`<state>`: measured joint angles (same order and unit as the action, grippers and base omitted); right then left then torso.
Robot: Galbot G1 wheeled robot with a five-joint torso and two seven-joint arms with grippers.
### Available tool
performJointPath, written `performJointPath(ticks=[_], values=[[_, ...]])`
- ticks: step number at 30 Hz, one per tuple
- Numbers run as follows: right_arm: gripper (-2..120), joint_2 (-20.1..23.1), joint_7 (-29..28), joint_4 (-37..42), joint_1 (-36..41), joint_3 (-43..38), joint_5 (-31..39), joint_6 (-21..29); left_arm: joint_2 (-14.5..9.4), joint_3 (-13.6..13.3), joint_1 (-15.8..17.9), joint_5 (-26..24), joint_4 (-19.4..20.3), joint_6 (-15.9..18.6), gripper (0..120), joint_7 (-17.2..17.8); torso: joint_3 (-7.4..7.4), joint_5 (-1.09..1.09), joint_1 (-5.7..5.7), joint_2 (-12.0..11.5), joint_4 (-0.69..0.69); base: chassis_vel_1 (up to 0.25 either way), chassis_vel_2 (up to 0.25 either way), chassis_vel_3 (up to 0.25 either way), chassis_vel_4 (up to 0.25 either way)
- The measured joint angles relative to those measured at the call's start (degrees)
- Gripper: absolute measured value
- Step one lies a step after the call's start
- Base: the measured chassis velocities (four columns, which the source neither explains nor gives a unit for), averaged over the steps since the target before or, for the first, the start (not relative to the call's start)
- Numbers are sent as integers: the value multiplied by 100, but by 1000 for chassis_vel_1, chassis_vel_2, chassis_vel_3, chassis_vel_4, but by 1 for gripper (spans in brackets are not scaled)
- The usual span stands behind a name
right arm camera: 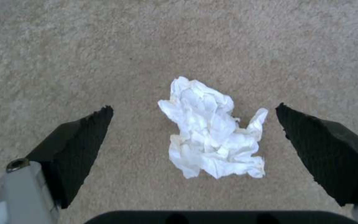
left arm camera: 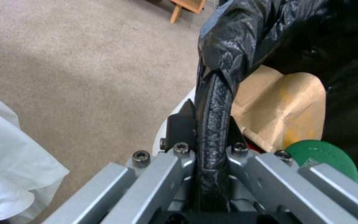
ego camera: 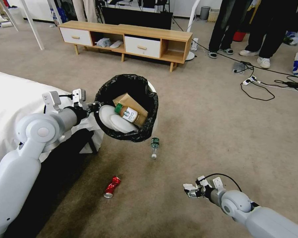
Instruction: Pick up the trash bin and place the garbage on the floor into it.
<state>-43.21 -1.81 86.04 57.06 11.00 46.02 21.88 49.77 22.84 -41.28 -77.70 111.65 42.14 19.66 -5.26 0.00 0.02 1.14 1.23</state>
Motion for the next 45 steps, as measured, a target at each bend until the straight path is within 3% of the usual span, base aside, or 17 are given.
performJointPath(ticks=[12,45], values=[[100,-437,175,-717,-284,257,-319,-204,-12,3,8,-10,-9,0,2,-6,0,0,0,0,0,0,0,0,0],[100,-554,475,-1376,-235,91,-593,-555,-66,14,-17,-34,-9,0,2,-21,0,0,0,0,0,0,0,0,0]])
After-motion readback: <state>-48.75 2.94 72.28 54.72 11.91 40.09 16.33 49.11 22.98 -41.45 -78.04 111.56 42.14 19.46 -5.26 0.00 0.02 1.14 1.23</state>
